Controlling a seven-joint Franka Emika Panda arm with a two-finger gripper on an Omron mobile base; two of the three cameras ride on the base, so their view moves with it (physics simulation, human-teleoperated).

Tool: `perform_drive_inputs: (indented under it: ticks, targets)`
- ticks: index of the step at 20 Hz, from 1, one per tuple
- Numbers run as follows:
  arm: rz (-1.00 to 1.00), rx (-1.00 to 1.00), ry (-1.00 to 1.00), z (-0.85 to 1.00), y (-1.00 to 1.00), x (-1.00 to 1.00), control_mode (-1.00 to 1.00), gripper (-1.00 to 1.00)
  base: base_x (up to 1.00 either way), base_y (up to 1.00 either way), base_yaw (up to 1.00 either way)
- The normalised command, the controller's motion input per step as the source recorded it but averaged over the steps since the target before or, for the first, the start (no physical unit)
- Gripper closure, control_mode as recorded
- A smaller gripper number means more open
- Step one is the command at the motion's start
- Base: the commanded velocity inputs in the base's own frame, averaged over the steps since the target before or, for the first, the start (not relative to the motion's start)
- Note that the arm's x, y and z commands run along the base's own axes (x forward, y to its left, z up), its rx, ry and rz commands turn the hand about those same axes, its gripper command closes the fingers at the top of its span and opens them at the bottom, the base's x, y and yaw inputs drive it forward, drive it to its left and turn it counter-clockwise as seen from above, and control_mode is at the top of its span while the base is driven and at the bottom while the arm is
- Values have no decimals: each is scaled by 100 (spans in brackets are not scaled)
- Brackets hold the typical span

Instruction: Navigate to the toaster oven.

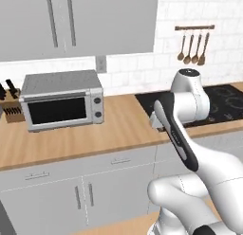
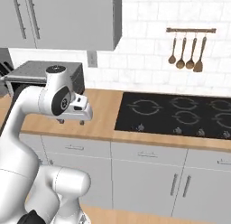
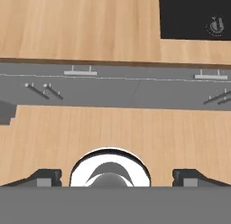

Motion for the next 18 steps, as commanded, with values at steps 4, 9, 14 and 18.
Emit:
perform_drive_inputs:
  ticks: [4, 9, 14, 18]
  targets:
    - [0, 0, 0, 0, 0, 0, 100, -100, 64, 98, 1]
    - [0, 0, 0, 0, 0, 0, 100, -100, 57, 88, 0]
    - [0, 0, 0, 0, 0, 0, 100, -100, 44, 83, 0]
    - [0, 0, 0, 0, 0, 0, 100, -100, 42, 53, 0]
